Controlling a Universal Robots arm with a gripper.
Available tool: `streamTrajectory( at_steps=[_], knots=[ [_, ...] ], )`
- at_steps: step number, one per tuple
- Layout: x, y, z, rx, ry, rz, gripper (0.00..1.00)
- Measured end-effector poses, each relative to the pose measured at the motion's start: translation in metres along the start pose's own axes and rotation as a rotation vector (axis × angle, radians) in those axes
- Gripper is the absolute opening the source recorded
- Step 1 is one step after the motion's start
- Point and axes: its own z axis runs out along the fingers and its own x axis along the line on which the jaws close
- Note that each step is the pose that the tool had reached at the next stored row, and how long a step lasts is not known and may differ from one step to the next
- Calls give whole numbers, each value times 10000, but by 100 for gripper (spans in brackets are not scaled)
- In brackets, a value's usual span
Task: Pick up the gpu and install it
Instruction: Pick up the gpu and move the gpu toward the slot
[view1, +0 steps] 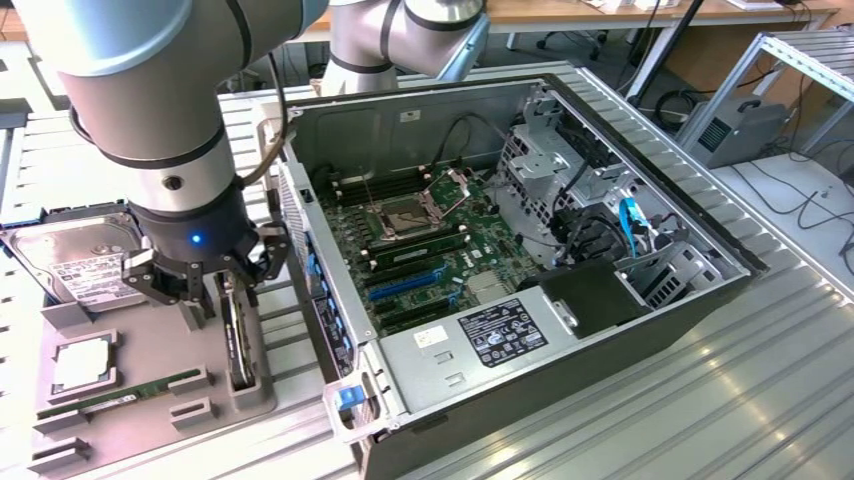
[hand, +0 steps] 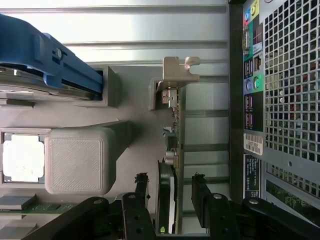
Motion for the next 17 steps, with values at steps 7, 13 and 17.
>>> streamTrajectory(
  at_steps=[7, 13, 17],
  knots=[
    [0, -2, 26, 0, 0, -1, 48],
    [1, -2, 53, -1, -1, -1, 48],
    [2, -3, 77, -1, 0, 0, 48]
  ],
)
